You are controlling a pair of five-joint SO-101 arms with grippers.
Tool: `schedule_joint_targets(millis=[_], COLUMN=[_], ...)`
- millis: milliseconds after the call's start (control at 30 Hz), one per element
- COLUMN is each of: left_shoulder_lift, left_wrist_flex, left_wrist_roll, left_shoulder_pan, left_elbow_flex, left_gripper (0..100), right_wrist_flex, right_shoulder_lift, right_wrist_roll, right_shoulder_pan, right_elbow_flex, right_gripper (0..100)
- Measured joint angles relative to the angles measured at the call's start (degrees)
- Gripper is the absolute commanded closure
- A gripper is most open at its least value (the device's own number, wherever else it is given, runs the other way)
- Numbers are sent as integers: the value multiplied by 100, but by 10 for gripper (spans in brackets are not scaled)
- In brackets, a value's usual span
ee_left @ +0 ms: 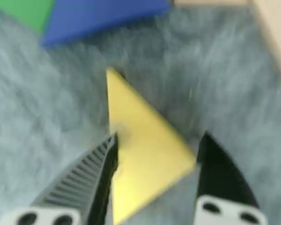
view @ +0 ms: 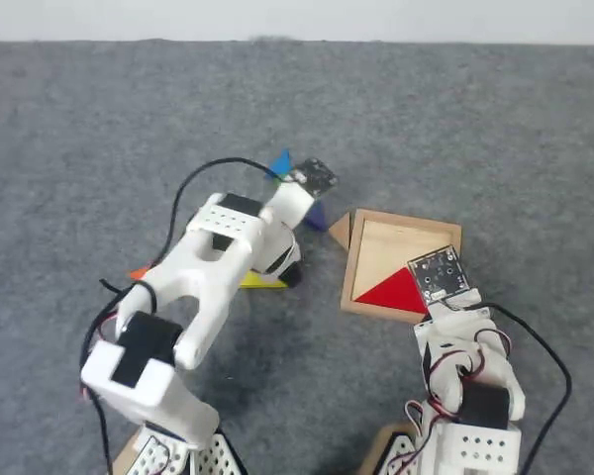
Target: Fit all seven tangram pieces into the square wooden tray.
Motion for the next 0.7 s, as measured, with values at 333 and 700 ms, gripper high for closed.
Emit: schedule_joint_targets(millis=[333,700], left_shoulder_lift=[308,-1002], left_wrist_flex=[668,1468], left_wrist_roll=[-615,-1029], left_shoulder_pan=[18,18], left_elbow_flex=[-308,-114], left_gripper=[728,728], right_wrist_flex=[0,0], right_shoulder_lift=[-9,0], right_wrist_roll=[0,0], right_shoulder_pan=[0,0], right_elbow_flex=[0,0], right_gripper=[989,989])
